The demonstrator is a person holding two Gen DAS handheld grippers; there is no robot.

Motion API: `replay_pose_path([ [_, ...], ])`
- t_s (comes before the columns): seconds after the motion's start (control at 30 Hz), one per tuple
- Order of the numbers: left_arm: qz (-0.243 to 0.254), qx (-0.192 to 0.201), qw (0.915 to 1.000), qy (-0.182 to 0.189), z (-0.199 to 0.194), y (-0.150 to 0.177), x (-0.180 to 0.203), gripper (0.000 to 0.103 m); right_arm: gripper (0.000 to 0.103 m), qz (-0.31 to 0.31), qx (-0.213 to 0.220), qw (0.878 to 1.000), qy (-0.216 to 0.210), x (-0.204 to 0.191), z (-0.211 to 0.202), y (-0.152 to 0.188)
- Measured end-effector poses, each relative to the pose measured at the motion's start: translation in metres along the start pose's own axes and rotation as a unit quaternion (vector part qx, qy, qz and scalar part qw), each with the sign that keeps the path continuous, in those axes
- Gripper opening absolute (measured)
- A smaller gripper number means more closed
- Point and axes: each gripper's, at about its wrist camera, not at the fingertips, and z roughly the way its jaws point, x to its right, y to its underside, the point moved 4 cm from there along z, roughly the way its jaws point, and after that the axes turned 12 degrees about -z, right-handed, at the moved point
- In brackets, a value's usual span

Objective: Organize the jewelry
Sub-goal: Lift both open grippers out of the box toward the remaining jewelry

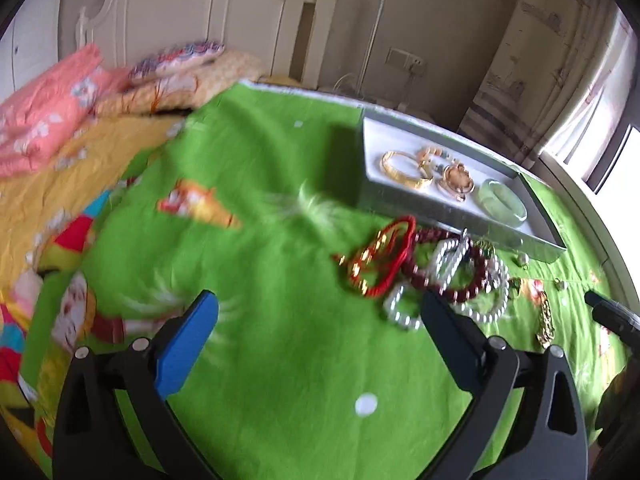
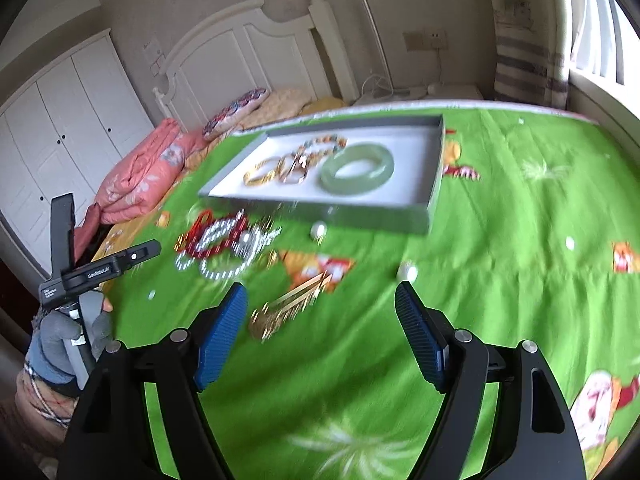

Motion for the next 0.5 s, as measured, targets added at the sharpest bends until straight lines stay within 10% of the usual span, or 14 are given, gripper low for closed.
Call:
replay_pose_path([
  [0.5,-0.059,-0.010,0.9969,0.052,0.002,-0.001,-0.020,0.101,0.075,-0.017,-0.025,0.999,0.020,-0.016,0.014,0.008],
])
